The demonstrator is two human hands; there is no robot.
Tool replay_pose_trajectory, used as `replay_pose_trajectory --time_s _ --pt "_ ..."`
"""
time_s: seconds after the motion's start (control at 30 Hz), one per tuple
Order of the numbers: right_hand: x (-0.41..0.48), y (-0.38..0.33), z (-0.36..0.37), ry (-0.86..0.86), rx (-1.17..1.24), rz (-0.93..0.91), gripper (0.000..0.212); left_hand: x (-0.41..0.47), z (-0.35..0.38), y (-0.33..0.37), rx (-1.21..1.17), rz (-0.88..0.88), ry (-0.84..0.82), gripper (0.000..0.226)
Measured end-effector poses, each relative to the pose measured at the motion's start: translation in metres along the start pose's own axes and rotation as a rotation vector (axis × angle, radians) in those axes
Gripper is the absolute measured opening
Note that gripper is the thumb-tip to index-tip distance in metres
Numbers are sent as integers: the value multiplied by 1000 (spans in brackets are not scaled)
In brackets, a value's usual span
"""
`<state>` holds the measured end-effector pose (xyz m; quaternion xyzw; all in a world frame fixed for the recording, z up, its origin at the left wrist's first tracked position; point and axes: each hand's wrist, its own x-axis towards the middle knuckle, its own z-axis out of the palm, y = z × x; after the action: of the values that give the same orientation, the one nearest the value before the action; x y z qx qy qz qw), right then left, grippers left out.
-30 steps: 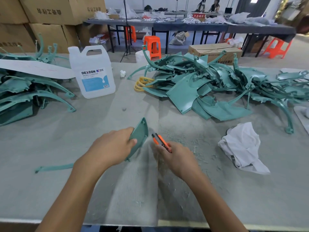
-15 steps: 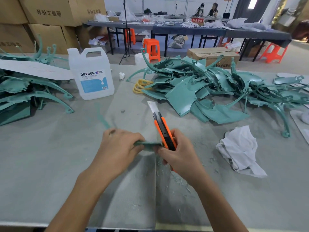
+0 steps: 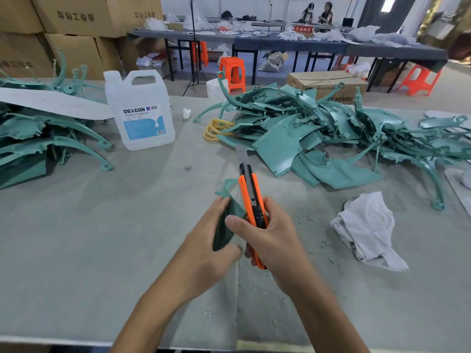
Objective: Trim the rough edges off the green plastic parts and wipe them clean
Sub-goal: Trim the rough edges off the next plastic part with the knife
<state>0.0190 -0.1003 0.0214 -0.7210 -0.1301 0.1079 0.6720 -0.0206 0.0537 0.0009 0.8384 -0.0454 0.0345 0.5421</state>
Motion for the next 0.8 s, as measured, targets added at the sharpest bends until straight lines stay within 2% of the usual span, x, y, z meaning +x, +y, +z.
replay_pose_trajectory --time_s 0.13,0.2,0.27,0.4,0.5,0.63,0.8 --pt "-9 10 -2 -103 -15 14 21 -4 4 -18 379 -7 307 67" --pt "-12 14 -13 -86 -121 -11 17 -8 2 -30 395 -60 364 54" --pt "-14 16 -28 -70 -300 -39 21 -13 -1 -41 359 -121 351 54" --pt "-18 20 -53 -146 -624 -104 57 -17 -8 -47 381 -113 318 59" --pt "-24 27 -59 -206 -842 -113 55 -12 -12 -51 377 -140 306 54" --pt "-32 32 -58 -272 -863 -74 58 -12 -13 -57 389 -230 245 53" --pt "-36 27 -56 -293 -860 -95 50 -12 -13 -58 388 -252 208 56"
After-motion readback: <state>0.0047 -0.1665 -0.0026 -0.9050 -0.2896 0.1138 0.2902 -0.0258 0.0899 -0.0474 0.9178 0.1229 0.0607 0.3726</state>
